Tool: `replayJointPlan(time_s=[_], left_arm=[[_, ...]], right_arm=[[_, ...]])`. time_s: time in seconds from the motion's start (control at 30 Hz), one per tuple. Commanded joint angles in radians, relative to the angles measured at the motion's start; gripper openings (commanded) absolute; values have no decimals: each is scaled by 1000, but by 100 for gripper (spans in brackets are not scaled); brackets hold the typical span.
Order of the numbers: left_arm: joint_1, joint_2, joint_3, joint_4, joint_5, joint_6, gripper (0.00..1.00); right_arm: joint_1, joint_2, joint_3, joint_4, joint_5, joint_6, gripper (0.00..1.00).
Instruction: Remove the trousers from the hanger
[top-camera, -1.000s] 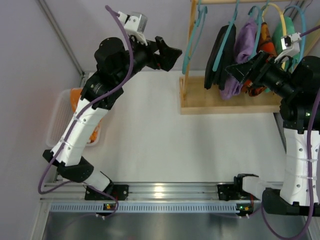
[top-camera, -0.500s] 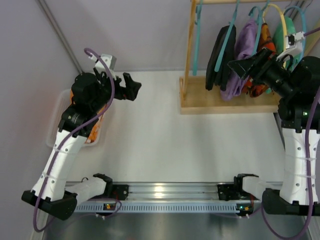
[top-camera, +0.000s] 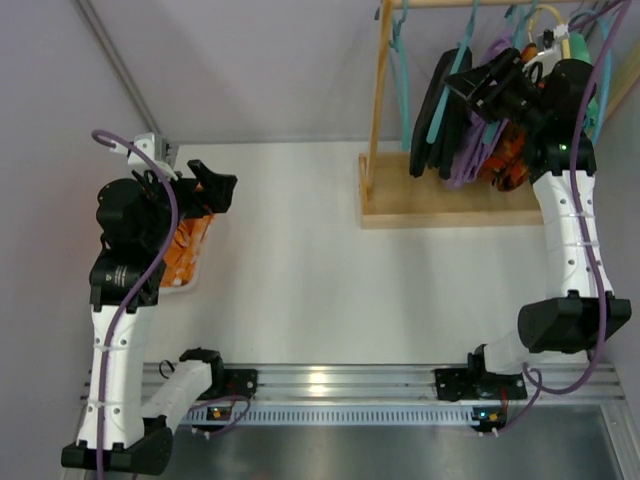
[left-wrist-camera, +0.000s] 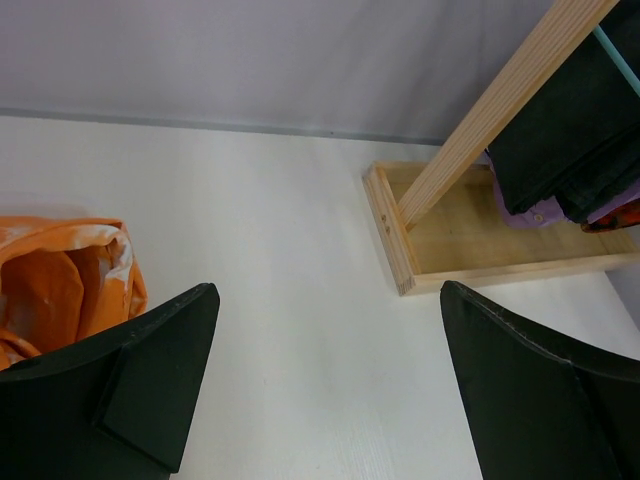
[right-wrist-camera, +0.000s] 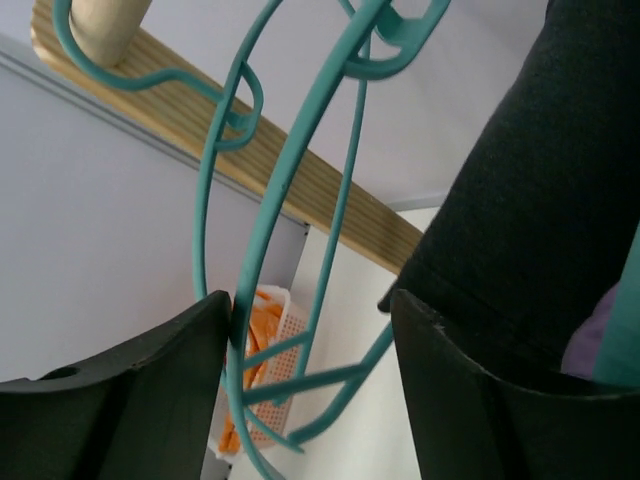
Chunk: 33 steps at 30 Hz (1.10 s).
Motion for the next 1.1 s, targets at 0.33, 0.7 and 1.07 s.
replayJointPlan(time_s=[0.33,0.7,1.07], left_arm=[[26,6,12,25,0,-34,99],[27,15,11,25,-31,-34,99],[27,35,29,31,-19,-51,99]], right_arm=[[25,132,100,245,1,173,51],[88,160,137,394,-67,242,19],[82,130,185,423,-81,285,0]])
